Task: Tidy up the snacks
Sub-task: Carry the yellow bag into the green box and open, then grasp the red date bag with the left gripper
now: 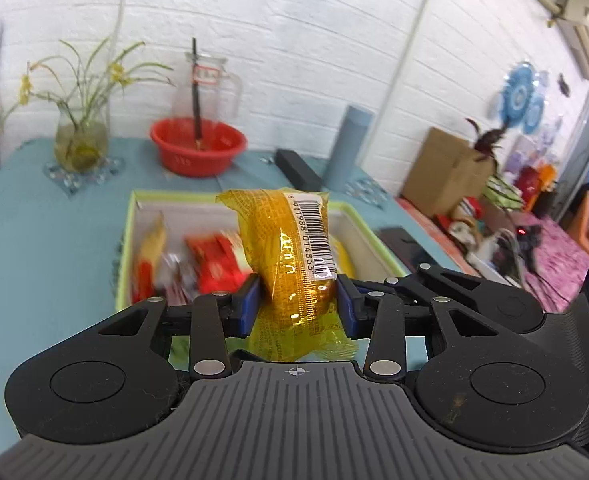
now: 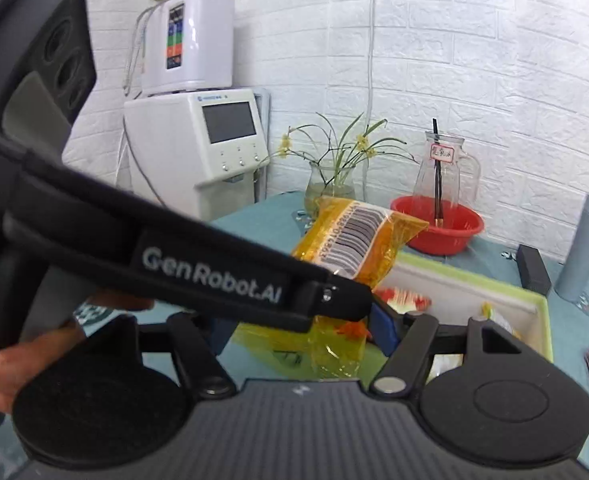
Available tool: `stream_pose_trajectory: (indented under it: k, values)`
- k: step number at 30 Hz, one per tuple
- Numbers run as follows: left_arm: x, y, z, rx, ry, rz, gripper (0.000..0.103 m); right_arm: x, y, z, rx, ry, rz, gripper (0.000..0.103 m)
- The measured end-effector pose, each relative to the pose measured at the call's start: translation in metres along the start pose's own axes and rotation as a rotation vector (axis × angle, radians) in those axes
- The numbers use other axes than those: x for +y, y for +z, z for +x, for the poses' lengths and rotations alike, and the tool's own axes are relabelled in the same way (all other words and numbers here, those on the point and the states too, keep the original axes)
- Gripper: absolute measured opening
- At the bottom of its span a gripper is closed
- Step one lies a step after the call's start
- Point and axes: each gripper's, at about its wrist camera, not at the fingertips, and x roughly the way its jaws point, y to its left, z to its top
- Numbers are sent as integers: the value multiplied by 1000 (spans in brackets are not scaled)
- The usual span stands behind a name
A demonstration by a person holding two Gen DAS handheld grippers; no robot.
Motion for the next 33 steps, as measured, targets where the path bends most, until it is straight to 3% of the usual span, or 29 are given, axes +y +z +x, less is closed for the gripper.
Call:
stream_pose_trajectory:
  k: [3,8,9,10,12,14,18,23,30,33]
  values:
    - [22,19,31,17,42,-4,19,-14,14,40,39,13,0,70]
    - [55,18,79,83,73,-16,20,-30,8,95,121,56,41,75]
    - [58,16,85,85,82,-12,25,-30,5,101,132,58,44,79]
    - [60,14,87,80,88,-5,40,-30,4,104,135,60,44,84]
    - [61,12,83,45,111,1,54,-30,5,101,124,45,36,87]
    - [59,13,67,8,96,-15,57,-29,10,82,91,35,29,93]
    - [39,11,15,-79,55,-15,69,-28,13,16,-8,2,17,93]
    - [-7,-21,-39,-125,-32,24,76,-30,-23,-80,-70,-101,64,93]
    - [-75,-100,-32,15,-193,35,77,-35,-132,-177,-5,-315,254,93]
    - [-101,-128,-11,111,-245,33,73,-40,-178,-197,35,-330,396,93]
